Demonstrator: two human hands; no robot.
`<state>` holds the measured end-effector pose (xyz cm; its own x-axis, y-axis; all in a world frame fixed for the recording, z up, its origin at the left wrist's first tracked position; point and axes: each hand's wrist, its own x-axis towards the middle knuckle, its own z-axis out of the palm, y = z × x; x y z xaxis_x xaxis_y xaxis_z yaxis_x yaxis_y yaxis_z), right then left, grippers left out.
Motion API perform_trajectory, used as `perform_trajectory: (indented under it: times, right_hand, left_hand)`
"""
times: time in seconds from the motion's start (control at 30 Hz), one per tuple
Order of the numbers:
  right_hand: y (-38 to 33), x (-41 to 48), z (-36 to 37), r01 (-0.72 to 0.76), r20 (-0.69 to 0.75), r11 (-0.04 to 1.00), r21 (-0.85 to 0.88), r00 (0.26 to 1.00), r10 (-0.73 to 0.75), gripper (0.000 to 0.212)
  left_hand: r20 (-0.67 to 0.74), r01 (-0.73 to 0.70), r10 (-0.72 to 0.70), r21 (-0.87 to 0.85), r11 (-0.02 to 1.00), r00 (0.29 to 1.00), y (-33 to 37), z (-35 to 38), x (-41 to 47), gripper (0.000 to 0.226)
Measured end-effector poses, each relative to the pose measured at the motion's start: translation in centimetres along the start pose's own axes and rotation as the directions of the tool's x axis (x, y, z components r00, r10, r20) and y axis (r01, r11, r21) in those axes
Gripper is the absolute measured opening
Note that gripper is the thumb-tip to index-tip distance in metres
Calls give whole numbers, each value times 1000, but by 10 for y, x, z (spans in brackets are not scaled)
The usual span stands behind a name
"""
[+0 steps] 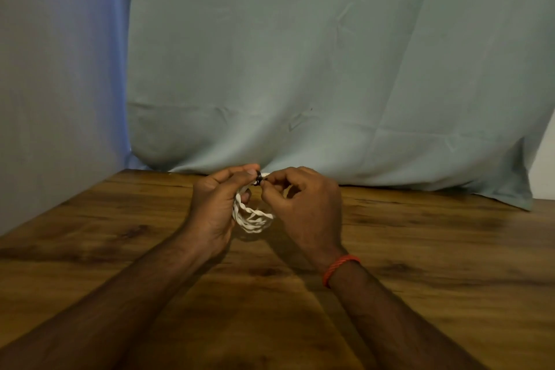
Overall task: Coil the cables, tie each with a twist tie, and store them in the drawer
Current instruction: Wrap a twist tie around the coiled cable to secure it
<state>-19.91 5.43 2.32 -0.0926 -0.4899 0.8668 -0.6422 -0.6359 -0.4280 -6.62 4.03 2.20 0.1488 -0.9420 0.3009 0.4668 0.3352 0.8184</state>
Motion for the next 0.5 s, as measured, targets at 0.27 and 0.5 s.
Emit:
perform_trajectory:
  times: [0.27, 0.5]
  right_hand:
    - [-14, 3, -4, -14, -15, 963, -270, 1000, 10, 21]
    - [-19, 1, -3, 34, 45, 949, -313, 999, -21, 17]
  left_hand:
    - [-59, 20, -23, -49, 999, 998, -3, 9, -9, 13]
    - [-108, 17, -31, -131, 991, 994, -8, 18, -17, 9]
